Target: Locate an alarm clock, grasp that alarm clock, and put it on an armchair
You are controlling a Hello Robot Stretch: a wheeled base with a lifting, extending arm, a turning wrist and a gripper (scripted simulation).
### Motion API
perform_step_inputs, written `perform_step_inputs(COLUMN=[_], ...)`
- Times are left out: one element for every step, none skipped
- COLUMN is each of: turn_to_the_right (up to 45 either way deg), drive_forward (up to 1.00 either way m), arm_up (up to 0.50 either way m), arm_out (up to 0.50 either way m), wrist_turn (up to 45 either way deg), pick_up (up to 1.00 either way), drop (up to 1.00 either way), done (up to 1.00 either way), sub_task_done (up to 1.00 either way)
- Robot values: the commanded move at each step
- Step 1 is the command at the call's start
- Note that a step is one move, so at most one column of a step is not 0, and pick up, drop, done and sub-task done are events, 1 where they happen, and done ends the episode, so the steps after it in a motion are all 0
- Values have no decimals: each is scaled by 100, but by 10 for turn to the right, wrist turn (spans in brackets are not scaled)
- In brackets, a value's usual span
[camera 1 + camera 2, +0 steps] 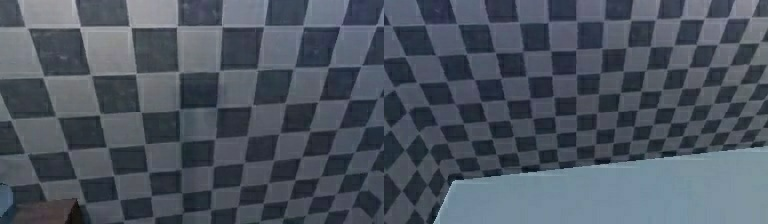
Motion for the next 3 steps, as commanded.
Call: perform_step_inputs(turn_to_the_right=[270,0,450], drive_forward=[0,20,0], arm_up=[0,0,0], arm_out=[0,0,0], wrist_turn=[0,0,0], pick_up=[0,0,0], drop=[0,0,0], done=[0,0,0], sub_task_done=[0,0,0])
